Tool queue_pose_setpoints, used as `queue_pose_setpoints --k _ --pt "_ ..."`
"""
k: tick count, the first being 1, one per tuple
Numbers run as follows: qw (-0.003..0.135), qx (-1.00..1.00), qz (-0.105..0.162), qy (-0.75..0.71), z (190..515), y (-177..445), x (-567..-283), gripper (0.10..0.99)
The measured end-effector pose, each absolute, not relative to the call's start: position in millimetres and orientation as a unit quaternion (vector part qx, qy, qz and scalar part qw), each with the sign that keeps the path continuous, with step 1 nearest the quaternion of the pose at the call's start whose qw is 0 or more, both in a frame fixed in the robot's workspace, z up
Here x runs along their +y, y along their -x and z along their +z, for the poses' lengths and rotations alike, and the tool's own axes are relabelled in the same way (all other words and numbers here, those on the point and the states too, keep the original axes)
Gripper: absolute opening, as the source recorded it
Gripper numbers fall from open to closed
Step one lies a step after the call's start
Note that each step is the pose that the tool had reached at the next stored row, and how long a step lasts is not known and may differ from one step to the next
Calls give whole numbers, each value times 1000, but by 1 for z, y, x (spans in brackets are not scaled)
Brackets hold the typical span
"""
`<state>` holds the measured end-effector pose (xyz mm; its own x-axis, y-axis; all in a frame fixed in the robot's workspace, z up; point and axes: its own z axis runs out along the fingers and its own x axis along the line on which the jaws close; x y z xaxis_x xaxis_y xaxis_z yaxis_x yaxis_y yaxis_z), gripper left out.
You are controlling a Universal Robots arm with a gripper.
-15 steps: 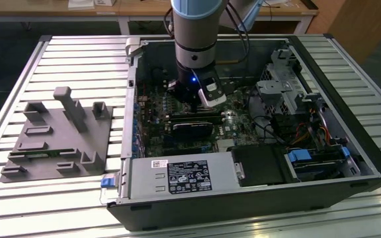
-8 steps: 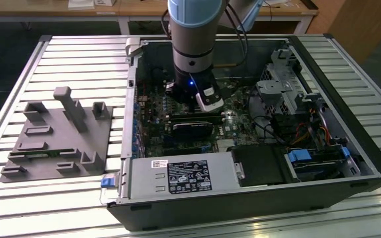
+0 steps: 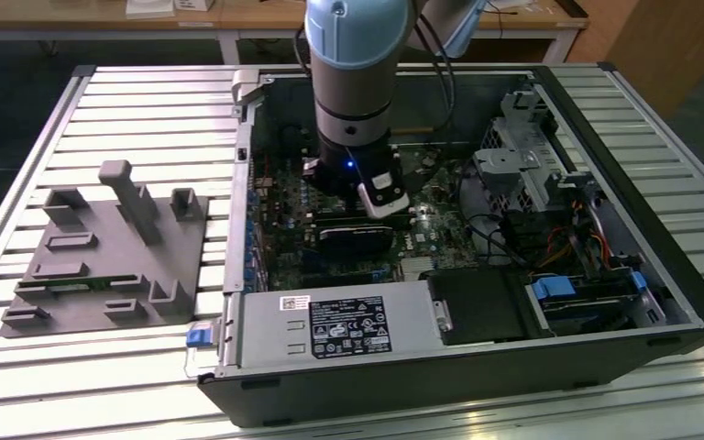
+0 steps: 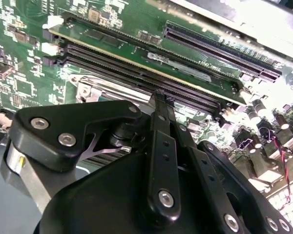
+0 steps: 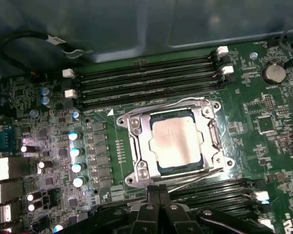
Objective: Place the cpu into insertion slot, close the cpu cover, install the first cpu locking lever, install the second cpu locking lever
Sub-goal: 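Install the second cpu locking lever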
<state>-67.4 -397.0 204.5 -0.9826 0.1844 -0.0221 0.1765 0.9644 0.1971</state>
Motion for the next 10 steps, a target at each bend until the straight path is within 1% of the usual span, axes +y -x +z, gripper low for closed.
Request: queue_pose_setpoints --k 10 --pt "17 987 133 -91 197 82 -398 106"
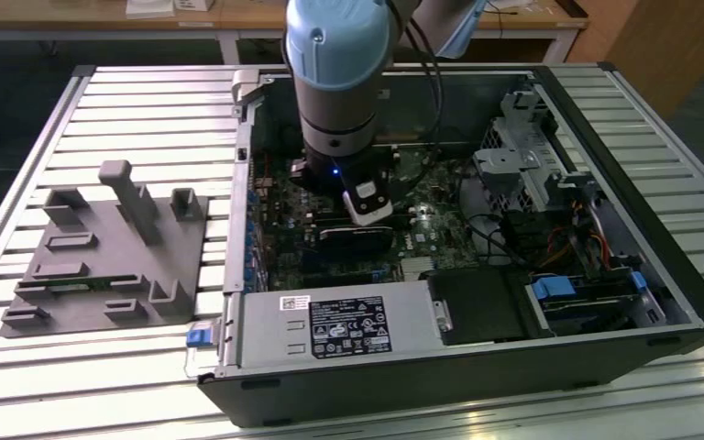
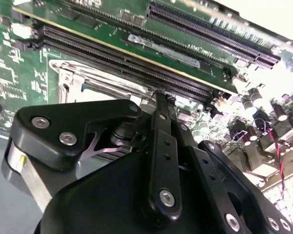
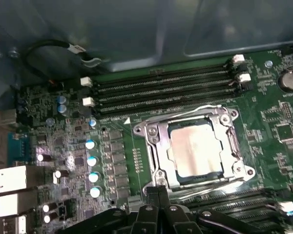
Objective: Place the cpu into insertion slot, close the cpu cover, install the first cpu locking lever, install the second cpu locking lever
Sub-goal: 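Install the second cpu locking lever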
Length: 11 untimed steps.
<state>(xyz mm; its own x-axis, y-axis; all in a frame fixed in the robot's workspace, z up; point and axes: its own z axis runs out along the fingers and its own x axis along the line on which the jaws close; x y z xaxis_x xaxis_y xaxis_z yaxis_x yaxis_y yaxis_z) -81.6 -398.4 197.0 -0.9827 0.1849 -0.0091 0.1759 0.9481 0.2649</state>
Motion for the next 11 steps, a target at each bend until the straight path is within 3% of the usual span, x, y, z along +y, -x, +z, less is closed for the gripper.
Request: queue_pose_setpoints --k 4,11 --pt "16 985 146 -92 194 83 -400 106" --pt "16 985 147 -92 195 83 -400 106"
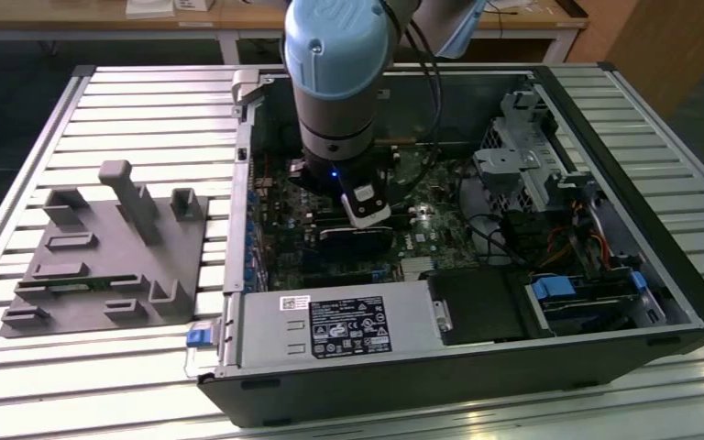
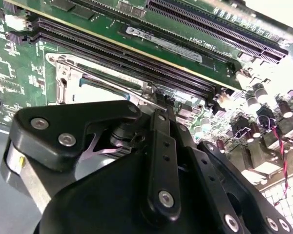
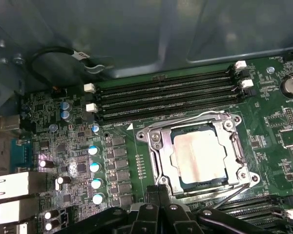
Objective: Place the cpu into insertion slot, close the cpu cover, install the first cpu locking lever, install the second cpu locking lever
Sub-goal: 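Install the second cpu locking lever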
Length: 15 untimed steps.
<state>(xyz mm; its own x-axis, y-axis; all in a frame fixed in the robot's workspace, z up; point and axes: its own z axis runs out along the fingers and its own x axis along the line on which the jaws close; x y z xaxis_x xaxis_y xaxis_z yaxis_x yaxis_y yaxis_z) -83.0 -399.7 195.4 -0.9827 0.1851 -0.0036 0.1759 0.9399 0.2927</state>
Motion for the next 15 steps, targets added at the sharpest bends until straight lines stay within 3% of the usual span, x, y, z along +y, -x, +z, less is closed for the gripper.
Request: queue_pose_setpoints --k 15 --pt "16 985 144 -92 246 82 -400 106"
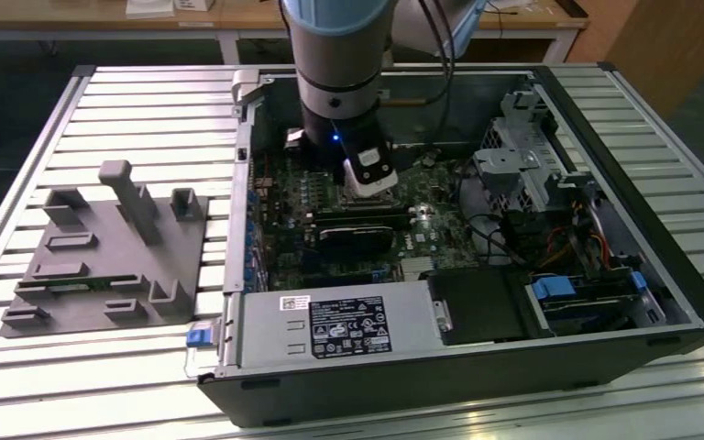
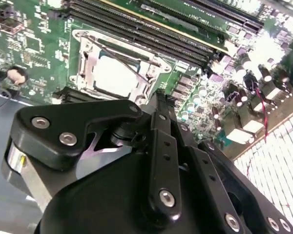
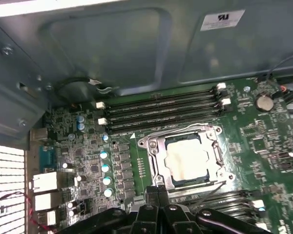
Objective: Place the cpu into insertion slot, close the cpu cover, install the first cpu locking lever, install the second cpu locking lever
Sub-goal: 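Install the second cpu locking lever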
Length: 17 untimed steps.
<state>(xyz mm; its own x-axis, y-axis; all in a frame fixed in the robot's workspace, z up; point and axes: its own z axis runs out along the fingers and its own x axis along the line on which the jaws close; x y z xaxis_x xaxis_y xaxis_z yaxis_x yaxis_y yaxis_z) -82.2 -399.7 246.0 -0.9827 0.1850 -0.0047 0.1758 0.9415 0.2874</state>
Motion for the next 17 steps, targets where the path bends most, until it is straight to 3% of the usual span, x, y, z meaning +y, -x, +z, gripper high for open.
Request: queue_pose_setpoints --k 8,17 --pt "19 989 113 -94 252 68 -400 106" --pt "19 989 110 -94 245 55 -400 106"
